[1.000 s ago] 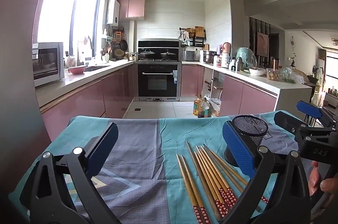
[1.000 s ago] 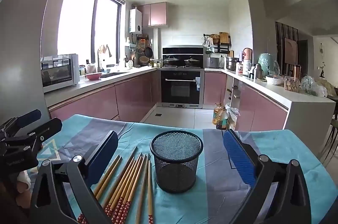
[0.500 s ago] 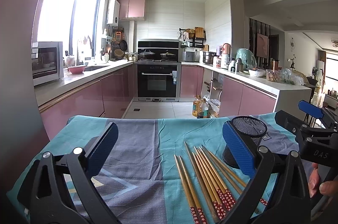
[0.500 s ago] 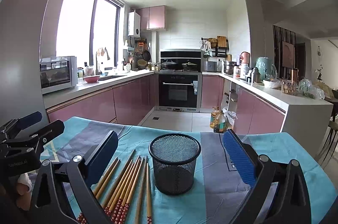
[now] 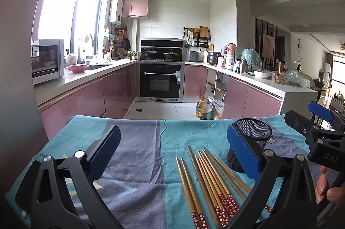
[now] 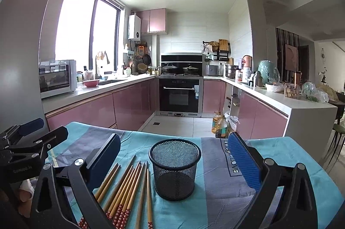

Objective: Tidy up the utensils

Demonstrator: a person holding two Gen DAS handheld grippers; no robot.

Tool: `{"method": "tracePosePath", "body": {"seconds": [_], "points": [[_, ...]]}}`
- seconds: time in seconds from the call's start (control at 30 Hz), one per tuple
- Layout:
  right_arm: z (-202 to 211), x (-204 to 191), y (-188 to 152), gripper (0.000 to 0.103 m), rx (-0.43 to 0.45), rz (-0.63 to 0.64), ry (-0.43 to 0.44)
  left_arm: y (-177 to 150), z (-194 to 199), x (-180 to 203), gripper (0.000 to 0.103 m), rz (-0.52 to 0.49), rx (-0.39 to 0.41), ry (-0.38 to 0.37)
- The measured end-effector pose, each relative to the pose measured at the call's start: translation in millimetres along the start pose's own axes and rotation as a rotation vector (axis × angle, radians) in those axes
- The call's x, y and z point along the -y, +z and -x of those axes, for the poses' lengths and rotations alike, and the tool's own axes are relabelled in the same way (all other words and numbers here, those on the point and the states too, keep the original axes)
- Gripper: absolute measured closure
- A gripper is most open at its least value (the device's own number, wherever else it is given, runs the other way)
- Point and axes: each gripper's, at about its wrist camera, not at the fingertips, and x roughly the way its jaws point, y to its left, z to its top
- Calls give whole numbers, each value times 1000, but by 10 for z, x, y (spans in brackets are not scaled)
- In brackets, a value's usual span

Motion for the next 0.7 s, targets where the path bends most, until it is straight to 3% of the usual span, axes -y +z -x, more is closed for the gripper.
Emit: {"method": "tracePosePath", "body": {"seconds": [0.7], "points": [[34, 13, 35, 6, 10, -7, 4, -5, -8, 32, 6, 1, 9, -2]]}}
